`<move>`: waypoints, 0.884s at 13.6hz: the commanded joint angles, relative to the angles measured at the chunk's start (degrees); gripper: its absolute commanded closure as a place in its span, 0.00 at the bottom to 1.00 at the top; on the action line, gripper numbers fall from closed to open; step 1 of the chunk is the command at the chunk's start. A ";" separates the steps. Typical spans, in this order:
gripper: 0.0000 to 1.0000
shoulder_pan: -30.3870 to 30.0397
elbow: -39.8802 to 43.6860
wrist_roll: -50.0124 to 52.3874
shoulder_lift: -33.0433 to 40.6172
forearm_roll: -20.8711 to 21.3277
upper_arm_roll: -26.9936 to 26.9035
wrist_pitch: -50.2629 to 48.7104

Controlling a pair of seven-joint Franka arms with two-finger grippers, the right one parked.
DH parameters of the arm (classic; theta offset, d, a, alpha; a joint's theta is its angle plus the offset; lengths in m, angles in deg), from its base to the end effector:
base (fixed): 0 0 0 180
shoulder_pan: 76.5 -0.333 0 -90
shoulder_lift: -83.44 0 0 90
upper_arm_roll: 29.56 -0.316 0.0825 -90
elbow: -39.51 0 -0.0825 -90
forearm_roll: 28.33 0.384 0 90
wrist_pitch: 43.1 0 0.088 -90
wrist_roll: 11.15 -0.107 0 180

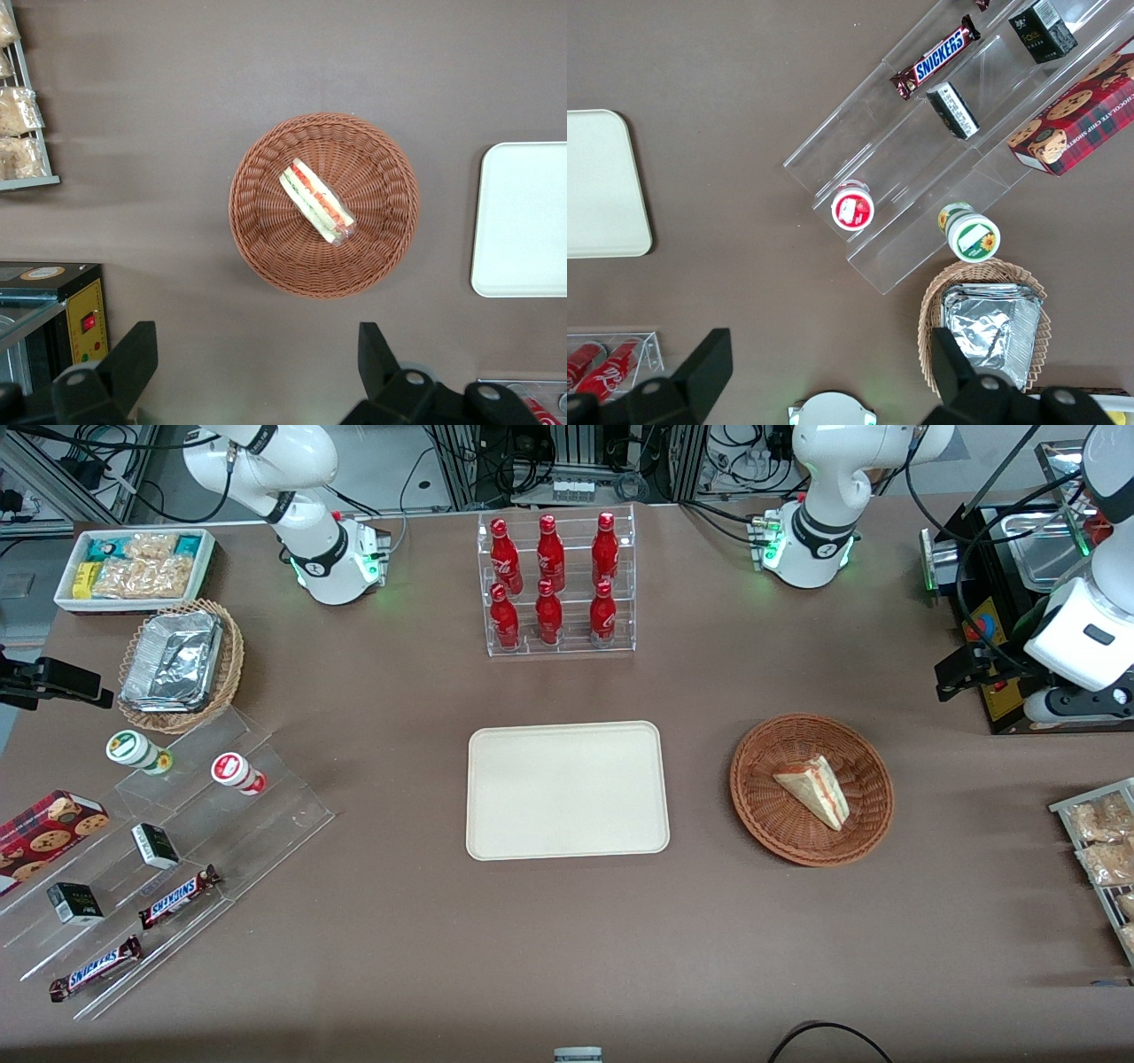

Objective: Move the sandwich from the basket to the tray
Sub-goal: 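Move the left gripper over the wrapped sandwich in the wicker basket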

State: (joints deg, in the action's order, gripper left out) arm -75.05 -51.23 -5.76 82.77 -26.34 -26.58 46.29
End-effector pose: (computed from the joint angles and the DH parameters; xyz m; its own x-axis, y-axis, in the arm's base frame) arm 0.5549 -0.0391 0.6111 0.9993 0.0171 -0.0319 0.0159 -0.9992 -0.0373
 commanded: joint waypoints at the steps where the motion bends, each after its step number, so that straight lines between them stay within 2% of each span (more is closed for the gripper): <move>1: 0.00 0.93 1.36 -0.74 0.32 0.48 -0.69 -2.45; 7: 0.00 0.93 -0.13 -0.13 -1.86 1.09 -0.35 -0.63; 9: 0.00 1.80 -6.69 0.66 -2.31 1.09 -0.17 6.63; 12: 0.00 3.38 -17.77 8.47 -2.84 1.27 -0.08 21.39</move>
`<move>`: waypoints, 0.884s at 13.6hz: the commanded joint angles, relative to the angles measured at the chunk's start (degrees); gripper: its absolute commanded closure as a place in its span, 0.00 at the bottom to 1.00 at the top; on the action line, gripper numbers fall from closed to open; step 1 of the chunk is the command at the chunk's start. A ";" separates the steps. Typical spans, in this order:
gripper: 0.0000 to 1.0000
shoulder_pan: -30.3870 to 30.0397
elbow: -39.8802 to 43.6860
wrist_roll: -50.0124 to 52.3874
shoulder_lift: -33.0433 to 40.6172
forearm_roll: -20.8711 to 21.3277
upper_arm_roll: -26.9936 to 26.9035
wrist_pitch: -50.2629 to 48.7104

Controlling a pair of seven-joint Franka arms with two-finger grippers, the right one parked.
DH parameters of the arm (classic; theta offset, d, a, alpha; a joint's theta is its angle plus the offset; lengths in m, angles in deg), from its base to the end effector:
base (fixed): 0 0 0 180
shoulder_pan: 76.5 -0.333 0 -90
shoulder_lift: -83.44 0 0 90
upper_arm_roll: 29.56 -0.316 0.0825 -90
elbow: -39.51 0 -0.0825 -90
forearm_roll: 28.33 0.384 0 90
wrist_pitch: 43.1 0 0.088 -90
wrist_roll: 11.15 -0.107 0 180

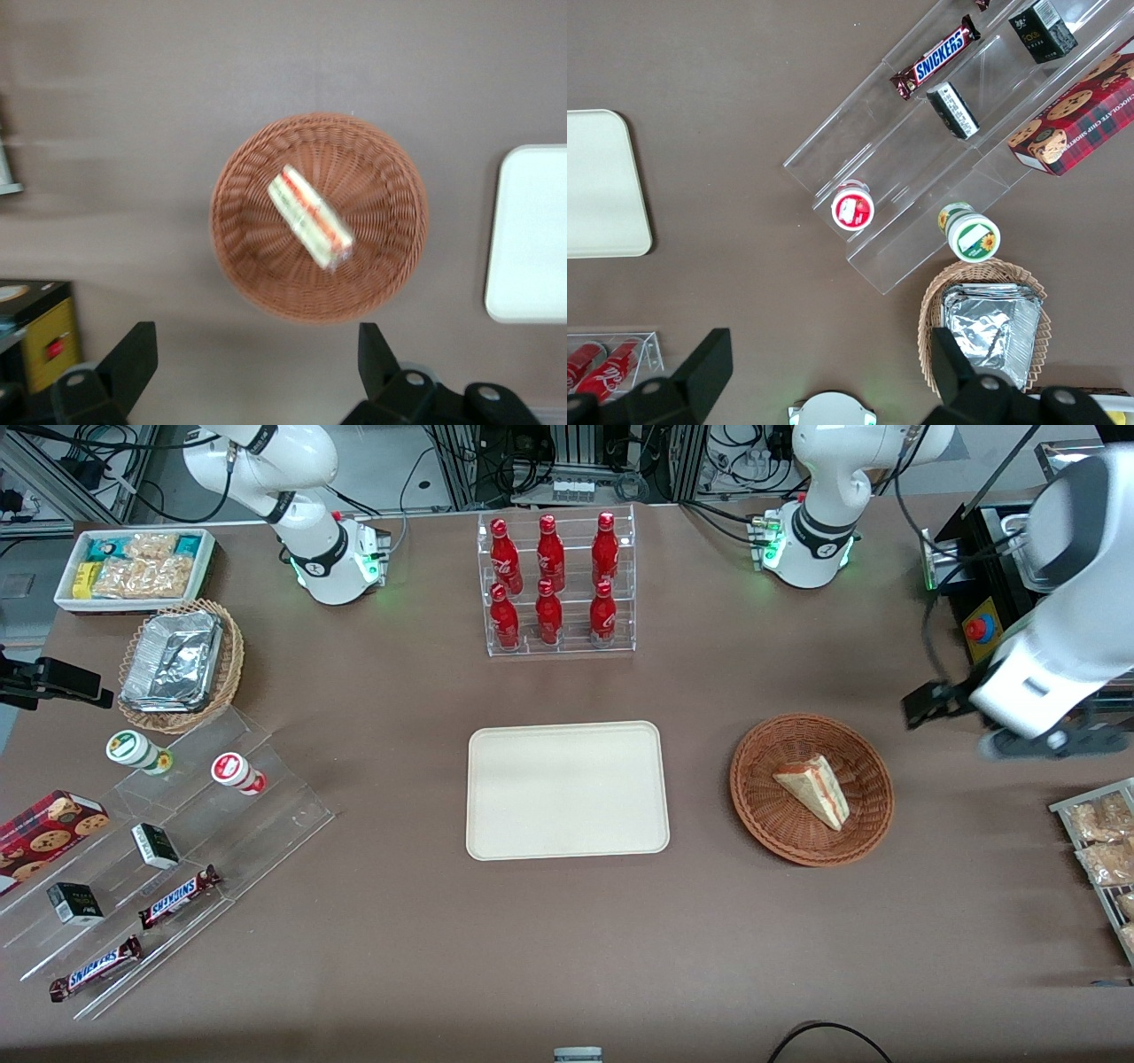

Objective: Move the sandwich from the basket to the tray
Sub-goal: 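Move the left gripper over the wrapped sandwich in the wicker basket, then lower the left gripper and close it on the wrapped sandwich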

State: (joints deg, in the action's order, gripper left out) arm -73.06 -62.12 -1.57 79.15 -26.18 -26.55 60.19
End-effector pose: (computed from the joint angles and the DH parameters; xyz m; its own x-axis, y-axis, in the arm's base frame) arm 0.5776 -0.0614 0.5051 0.9981 0.0460 -0.0399 0.0444 -0.9982 -0.0393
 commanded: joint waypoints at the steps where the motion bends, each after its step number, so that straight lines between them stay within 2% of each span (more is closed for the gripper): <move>1: 0.00 1.48 -10.91 6.56 0.69 1.02 -0.12 13.37; 3: 0.00 2.26 -17.69 12.79 -0.18 1.10 -0.12 23.93; 7: 0.00 3.06 -26.32 27.66 -3.43 1.10 -0.12 36.87; 12: 0.00 3.85 -26.95 33.65 -10.90 1.02 -0.12 44.26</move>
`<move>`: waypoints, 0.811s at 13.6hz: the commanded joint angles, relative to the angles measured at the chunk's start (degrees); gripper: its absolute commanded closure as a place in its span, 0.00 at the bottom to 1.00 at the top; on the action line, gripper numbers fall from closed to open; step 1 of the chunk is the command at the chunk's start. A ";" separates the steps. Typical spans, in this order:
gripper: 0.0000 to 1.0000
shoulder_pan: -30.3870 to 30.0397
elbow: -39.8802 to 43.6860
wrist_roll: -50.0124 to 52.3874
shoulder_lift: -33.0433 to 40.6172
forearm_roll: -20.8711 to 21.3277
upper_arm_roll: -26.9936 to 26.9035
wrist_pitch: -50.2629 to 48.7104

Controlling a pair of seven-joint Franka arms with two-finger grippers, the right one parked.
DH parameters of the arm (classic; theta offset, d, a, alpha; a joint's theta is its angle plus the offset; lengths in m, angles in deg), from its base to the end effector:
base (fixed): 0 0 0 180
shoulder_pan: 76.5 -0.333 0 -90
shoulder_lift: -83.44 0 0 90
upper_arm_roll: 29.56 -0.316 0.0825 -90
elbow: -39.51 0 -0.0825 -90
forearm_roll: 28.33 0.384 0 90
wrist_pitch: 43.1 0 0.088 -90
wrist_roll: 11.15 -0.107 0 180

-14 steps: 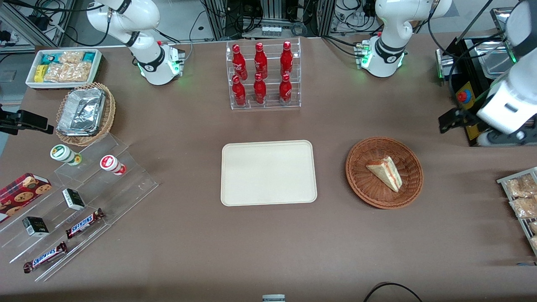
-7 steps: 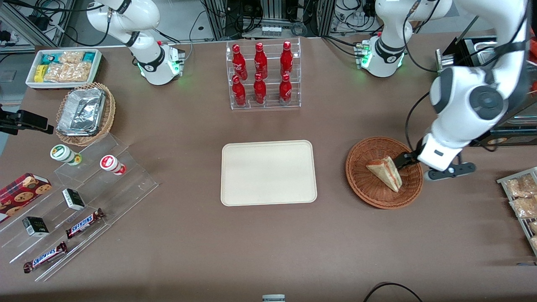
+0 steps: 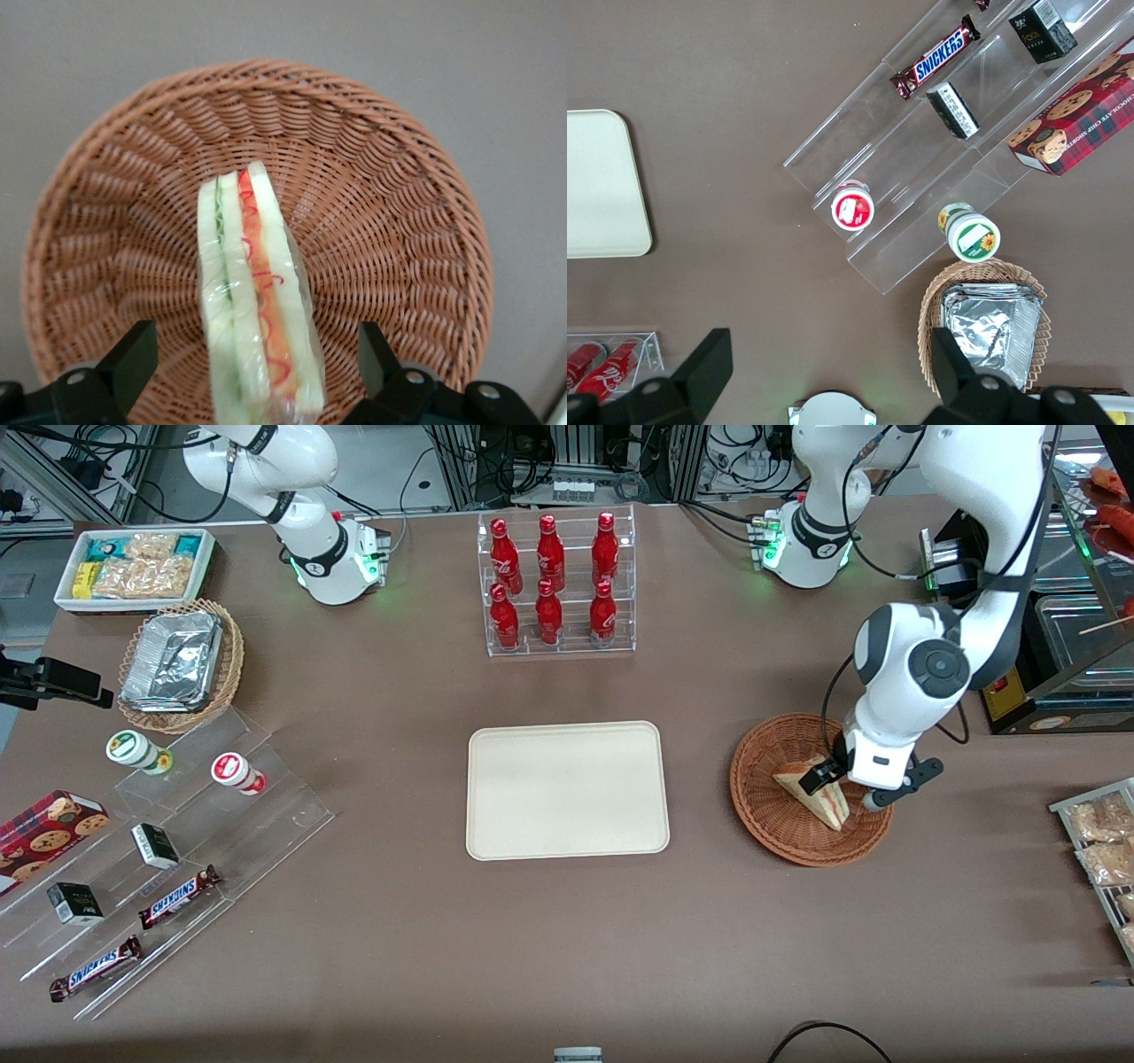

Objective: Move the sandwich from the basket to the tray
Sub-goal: 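Lower the left gripper and close it on the wrapped sandwich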

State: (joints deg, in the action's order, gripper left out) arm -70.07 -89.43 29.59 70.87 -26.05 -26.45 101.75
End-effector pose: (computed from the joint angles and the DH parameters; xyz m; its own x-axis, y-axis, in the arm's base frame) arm 0.5393 -0.0911 0.2727 0.8690 0.4919 0.0528 0.4911 -0.8706 0.0284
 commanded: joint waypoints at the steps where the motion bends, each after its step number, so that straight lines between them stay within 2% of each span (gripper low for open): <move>1: 0.12 0.86 0.44 2.94 -3.33 0.89 -0.22 3.41; 3: 0.91 0.86 0.88 3.64 -3.33 0.89 -0.13 3.16; 4: 1.00 0.95 0.88 3.38 -2.98 0.89 -0.13 2.98; 6: 1.00 0.95 1.15 2.59 -0.80 0.97 -0.22 0.27; 11: 1.00 1.39 11.31 -2.16 5.45 0.98 1.26 -21.25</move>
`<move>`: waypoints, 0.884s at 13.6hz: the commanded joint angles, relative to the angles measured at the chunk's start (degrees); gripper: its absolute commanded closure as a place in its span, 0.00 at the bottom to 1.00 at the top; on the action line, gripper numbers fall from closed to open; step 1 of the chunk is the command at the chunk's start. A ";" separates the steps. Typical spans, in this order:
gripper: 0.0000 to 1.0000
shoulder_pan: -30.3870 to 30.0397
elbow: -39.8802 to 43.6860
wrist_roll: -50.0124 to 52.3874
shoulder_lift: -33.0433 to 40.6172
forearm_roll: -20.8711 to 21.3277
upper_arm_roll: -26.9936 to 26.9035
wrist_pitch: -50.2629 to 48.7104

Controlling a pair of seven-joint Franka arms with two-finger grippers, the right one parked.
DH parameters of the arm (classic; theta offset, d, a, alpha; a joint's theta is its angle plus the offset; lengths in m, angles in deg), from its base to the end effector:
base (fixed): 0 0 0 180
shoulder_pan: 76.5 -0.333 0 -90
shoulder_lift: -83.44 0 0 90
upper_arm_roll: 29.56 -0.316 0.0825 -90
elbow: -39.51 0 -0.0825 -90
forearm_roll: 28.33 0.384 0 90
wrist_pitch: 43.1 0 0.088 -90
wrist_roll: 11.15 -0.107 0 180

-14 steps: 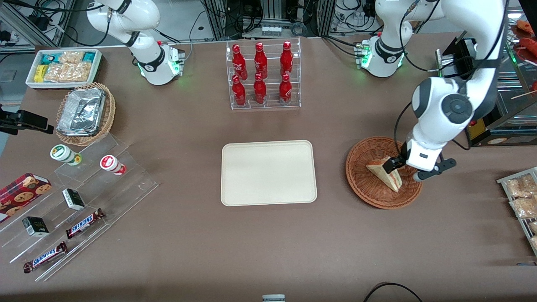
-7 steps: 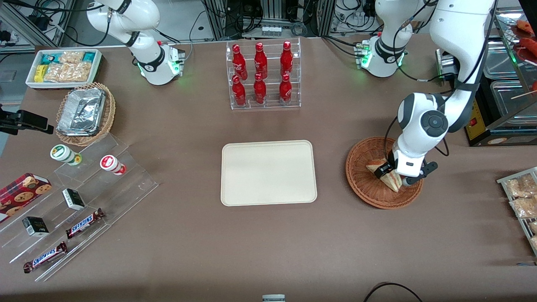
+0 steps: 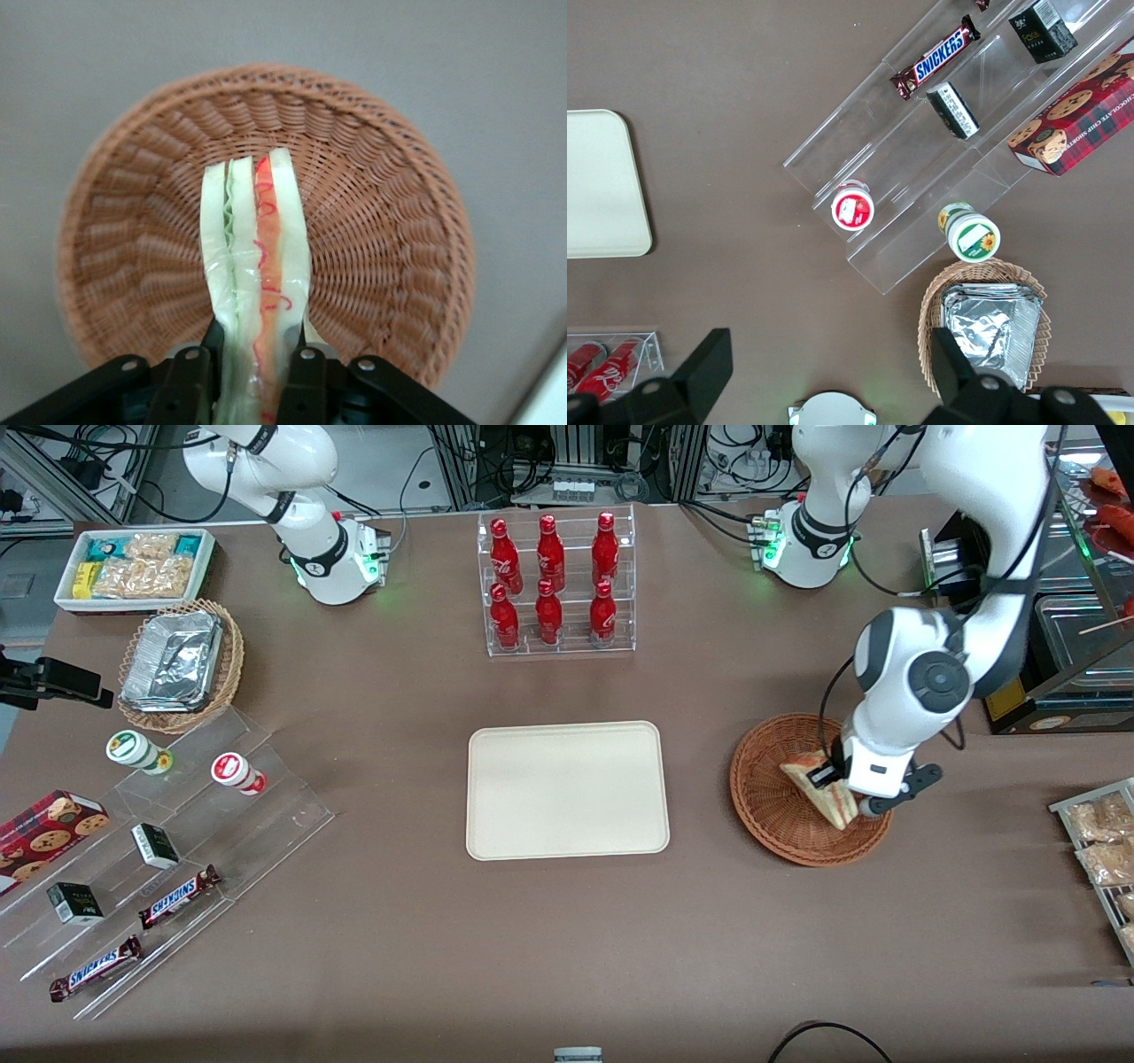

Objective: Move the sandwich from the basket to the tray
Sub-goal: 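Lift the sandwich and carry it over the cream tray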

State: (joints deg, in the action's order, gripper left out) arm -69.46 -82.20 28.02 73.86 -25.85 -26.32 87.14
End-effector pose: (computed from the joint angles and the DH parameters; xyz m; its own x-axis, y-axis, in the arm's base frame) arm 0.5542 -0.0990 0.3310 0.8885 0.4588 0.0005 0.4586 -0.8881 -0.0295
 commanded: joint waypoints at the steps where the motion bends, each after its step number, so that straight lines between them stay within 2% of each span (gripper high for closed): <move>1: 1.00 1.30 7.94 -0.42 1.86 0.60 2.98 -10.06; 3: 1.00 3.49 17.51 0.89 -2.34 0.25 6.84 -15.16; 5: 1.00 8.48 25.78 3.17 -6.91 0.34 8.36 -19.31; 12: 1.00 24.76 43.11 2.57 -25.55 0.78 8.36 -17.39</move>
State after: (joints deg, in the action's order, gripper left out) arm -48.07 -46.92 30.10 54.09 -25.88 -17.32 70.81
